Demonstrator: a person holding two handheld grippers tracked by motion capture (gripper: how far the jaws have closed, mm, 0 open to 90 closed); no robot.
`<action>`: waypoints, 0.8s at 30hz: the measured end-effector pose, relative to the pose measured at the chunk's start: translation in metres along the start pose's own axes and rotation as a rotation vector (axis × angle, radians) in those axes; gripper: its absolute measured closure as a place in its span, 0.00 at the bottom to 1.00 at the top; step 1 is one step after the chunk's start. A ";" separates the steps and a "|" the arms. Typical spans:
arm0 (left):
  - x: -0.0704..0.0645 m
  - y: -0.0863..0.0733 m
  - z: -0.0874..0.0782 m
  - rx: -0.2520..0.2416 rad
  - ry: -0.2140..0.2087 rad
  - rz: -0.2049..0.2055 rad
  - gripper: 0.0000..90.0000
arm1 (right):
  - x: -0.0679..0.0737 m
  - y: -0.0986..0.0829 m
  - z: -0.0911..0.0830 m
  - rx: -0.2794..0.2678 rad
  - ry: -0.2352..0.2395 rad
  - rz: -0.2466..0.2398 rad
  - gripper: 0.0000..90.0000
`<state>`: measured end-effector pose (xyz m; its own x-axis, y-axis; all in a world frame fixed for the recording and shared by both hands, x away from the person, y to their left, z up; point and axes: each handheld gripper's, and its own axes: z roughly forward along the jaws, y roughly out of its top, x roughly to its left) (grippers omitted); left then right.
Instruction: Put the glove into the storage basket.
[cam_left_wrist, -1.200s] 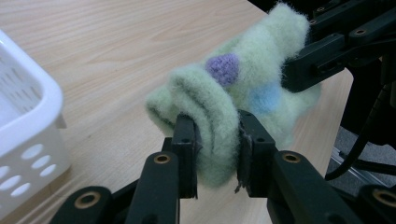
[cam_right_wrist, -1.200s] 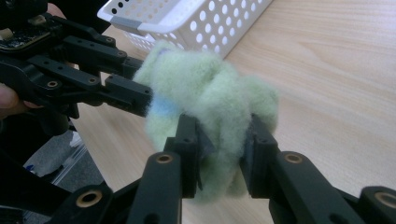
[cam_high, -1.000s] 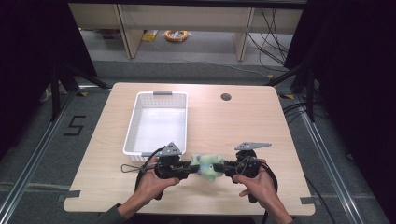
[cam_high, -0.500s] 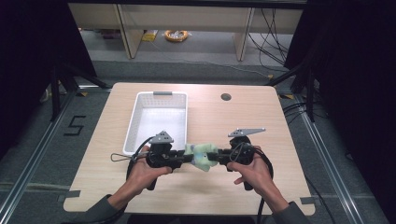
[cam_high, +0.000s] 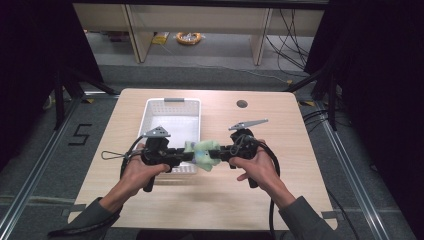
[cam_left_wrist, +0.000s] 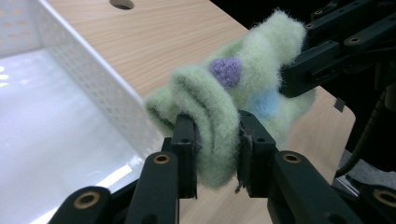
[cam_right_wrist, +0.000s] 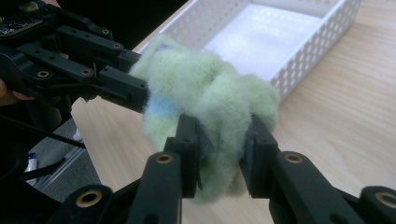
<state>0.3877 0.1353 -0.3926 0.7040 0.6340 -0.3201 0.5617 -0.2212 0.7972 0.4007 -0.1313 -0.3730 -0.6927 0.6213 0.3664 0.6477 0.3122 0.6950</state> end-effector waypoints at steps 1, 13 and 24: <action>0.002 0.001 -0.003 0.003 0.009 -0.005 0.79 | 0.001 0.004 0.003 0.005 0.001 -0.014 0.79; 0.037 0.002 -0.028 0.023 0.090 -0.053 0.79 | 0.015 0.044 0.046 0.074 0.026 -0.037 0.79; 0.073 -0.009 -0.030 0.082 0.133 -0.100 0.79 | 0.012 0.057 0.093 0.125 0.021 -0.032 0.79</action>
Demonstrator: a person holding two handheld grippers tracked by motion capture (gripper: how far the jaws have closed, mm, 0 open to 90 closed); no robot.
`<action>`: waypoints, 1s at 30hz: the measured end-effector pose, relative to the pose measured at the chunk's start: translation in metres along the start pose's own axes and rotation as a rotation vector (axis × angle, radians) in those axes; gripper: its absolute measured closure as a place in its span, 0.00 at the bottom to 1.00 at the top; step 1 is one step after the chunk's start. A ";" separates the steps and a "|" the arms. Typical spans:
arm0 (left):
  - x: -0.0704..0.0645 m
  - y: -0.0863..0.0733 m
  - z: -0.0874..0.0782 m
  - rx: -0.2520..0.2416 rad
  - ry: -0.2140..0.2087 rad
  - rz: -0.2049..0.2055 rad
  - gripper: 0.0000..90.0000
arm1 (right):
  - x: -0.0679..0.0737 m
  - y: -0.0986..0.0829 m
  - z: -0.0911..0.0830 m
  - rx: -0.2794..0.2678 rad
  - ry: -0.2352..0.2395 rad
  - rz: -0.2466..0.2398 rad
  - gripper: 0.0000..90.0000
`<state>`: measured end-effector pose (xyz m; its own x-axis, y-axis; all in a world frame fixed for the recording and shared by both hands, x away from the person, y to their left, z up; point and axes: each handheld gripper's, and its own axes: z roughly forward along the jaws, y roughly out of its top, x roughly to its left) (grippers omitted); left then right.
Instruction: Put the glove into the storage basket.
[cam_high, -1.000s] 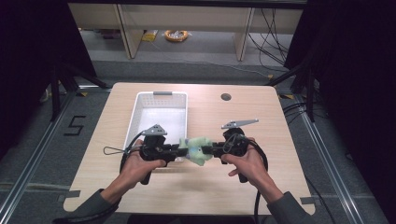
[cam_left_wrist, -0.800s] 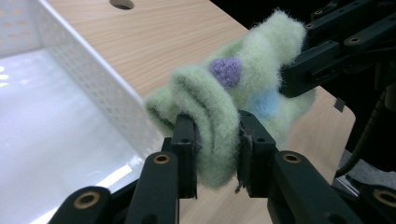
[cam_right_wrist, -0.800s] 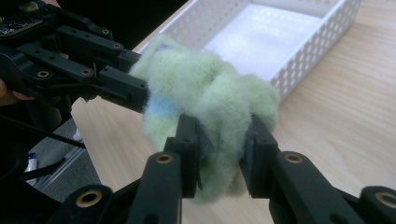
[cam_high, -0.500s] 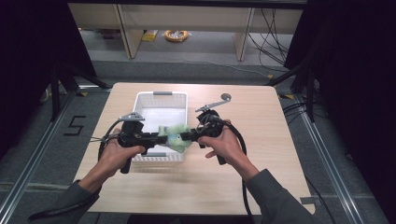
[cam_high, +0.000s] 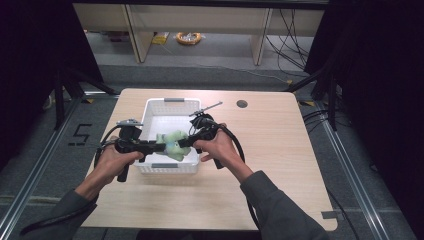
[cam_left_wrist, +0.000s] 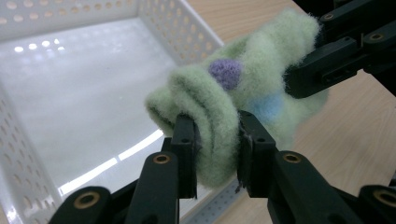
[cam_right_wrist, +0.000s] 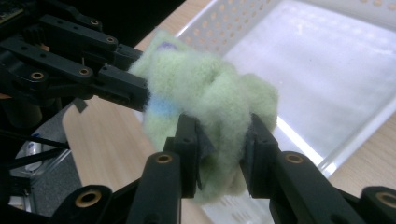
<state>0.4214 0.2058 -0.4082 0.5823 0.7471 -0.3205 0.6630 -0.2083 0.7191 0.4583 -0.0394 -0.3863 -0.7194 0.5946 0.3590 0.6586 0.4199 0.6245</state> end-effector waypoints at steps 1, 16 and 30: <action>0.002 -0.001 0.003 -0.006 0.000 -0.017 0.79 | 0.000 0.001 0.003 0.015 -0.009 0.013 0.79; 0.030 -0.016 0.027 0.096 0.035 -0.047 0.78 | -0.016 0.003 0.050 0.116 -0.026 0.048 0.79; 0.035 -0.021 0.042 0.161 0.091 -0.027 0.75 | -0.024 0.001 0.076 0.208 -0.071 0.066 0.78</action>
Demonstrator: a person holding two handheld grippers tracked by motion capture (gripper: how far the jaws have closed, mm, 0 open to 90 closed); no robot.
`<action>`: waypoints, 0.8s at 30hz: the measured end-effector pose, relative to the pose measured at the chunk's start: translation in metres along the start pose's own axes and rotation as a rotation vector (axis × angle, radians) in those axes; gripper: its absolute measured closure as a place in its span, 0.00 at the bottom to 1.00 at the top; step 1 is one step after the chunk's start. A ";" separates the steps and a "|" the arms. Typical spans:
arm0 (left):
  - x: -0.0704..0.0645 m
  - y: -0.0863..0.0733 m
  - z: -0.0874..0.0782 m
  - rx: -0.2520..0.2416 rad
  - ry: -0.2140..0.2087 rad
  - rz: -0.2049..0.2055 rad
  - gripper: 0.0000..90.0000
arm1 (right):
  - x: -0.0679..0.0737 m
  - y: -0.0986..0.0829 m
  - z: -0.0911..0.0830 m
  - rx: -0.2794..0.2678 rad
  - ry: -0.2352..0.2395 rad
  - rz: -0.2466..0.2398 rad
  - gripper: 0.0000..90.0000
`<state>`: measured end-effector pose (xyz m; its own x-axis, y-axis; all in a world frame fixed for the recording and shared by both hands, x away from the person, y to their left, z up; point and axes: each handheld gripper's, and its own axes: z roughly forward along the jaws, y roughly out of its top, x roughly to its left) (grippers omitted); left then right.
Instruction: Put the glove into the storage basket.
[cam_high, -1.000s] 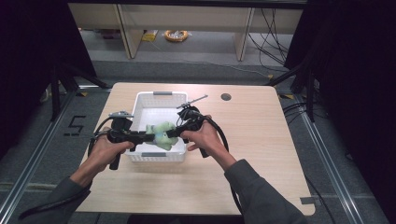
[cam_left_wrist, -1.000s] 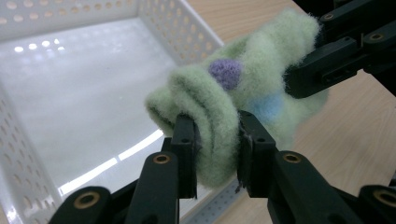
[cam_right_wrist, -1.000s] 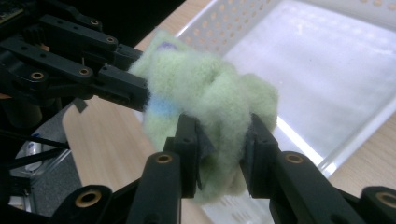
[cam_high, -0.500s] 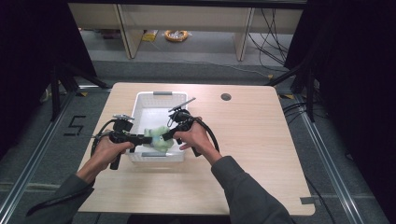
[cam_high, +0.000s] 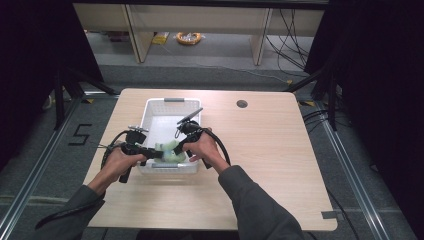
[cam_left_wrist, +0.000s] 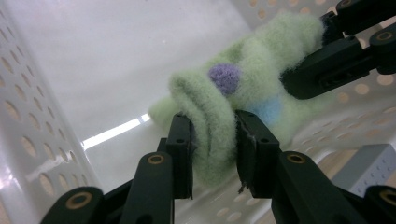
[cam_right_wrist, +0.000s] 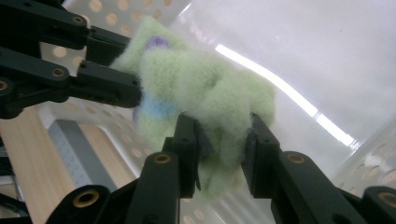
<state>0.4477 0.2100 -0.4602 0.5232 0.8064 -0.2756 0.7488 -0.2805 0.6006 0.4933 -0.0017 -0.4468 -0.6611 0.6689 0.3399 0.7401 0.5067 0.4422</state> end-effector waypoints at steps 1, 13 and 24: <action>0.000 0.001 -0.001 0.030 0.016 0.019 0.72 | 0.001 0.000 0.002 0.013 -0.012 -0.003 0.77; -0.001 0.008 -0.013 -0.020 0.046 0.008 0.62 | 0.005 0.002 0.002 0.022 -0.065 -0.010 0.63; -0.017 0.014 -0.029 -0.082 0.029 0.048 0.59 | 0.006 0.005 -0.016 -0.033 -0.084 -0.026 0.57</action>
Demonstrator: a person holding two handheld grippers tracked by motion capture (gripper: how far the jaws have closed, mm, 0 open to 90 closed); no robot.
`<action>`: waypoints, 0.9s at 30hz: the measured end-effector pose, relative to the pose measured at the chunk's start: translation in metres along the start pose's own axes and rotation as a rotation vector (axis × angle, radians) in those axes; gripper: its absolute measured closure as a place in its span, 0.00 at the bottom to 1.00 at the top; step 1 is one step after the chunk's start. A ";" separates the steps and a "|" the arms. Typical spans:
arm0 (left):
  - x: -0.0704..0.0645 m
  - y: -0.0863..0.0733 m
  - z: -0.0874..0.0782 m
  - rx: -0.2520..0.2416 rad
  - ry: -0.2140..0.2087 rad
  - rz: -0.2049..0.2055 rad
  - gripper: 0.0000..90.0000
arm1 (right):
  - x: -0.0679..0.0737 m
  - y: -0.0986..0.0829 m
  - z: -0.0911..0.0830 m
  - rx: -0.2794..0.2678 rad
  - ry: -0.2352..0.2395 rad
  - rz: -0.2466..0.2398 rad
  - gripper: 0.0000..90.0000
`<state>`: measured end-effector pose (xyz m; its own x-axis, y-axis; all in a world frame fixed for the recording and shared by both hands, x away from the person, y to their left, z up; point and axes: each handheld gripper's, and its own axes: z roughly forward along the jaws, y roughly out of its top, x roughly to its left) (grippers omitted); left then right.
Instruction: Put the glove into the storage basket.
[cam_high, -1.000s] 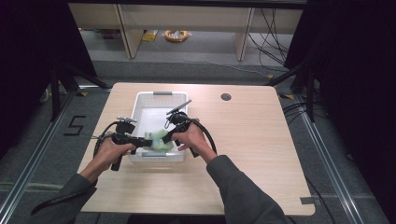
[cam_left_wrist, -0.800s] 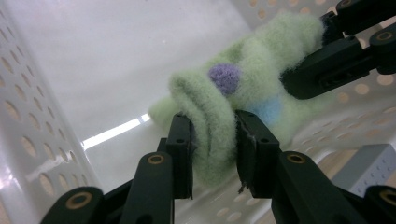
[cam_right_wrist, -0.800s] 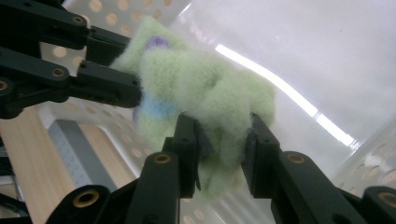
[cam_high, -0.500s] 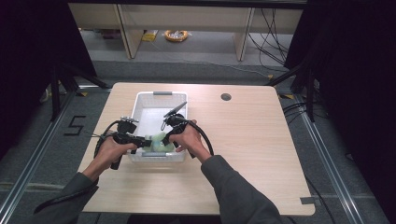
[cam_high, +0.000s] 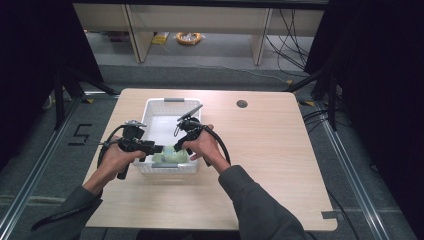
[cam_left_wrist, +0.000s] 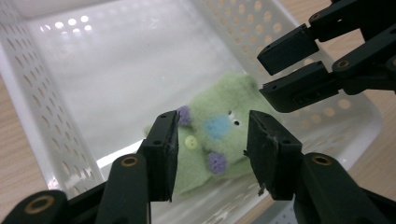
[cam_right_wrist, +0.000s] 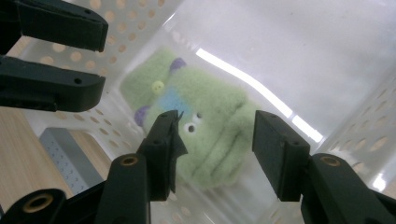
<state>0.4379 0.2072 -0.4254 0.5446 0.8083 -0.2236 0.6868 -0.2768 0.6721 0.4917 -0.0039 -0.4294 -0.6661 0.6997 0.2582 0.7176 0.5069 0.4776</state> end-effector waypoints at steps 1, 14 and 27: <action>-0.001 0.000 -0.001 -0.003 -0.007 0.001 0.59 | 0.000 0.000 -0.002 -0.008 0.001 0.010 0.56; -0.019 -0.002 -0.011 -0.036 -0.036 0.006 0.46 | -0.004 -0.011 -0.036 -0.092 0.035 -0.030 0.51; -0.035 -0.006 -0.011 -0.051 -0.084 -0.019 0.30 | -0.012 -0.045 -0.070 -0.164 0.060 -0.058 0.46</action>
<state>0.4092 0.1859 -0.4137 0.5719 0.7661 -0.2932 0.6728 -0.2336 0.7020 0.4535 -0.0703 -0.3955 -0.7198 0.6381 0.2735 0.6381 0.4529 0.6227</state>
